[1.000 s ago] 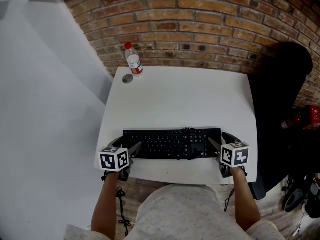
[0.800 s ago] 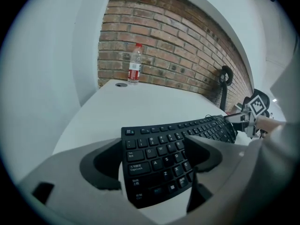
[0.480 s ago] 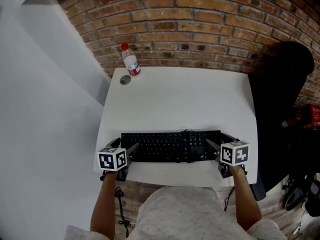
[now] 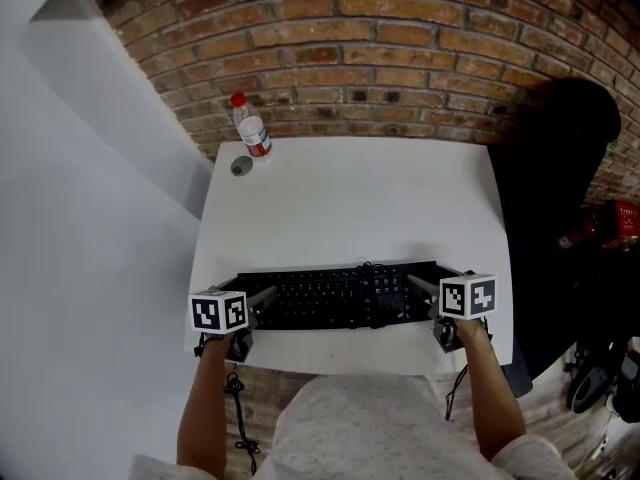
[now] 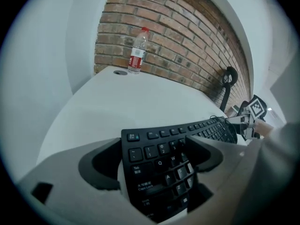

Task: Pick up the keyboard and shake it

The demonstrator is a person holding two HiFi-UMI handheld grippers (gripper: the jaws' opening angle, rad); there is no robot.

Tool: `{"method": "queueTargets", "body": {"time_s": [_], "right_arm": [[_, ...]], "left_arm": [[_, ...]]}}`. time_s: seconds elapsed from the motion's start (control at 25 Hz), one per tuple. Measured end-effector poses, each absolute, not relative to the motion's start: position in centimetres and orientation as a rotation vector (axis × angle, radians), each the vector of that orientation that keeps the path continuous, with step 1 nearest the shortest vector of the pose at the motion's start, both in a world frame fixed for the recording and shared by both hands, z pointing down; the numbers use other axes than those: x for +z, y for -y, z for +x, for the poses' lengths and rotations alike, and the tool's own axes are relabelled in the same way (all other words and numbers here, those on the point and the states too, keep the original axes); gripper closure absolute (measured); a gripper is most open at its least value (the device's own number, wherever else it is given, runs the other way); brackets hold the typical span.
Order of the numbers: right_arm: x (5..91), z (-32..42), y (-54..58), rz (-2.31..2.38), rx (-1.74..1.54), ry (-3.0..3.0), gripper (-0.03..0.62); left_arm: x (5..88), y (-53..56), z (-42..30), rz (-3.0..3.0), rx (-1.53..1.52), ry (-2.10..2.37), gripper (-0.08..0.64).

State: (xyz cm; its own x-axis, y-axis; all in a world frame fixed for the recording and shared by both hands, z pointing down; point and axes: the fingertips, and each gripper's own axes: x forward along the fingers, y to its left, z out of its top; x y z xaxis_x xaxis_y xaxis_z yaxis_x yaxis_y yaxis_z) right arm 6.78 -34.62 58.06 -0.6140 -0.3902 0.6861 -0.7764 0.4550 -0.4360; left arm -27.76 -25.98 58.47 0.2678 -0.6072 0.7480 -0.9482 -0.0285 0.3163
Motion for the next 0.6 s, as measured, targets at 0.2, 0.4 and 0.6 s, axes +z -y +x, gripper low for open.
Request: {"method": "queueTargets", "body": {"time_s": [0.2,0.4,0.6], "right_arm": [[58.3,7.0,34.7,0.965,1.029,2.172,0.284],[58.2,6.9,34.7,0.987,1.03,2.161,0.285],[57.3,7.0,34.6,1.009,0.984,2.17,0.285]], "left_arm": [[58.6,26.0,-27.7,1.708,0.547,1.412,0.138],[58.5,26.0,-27.8,1.702,0.542,1.424,0.144],[57.8,25.8,-27.8,1.713,0.527,1.46,0.147]]}}
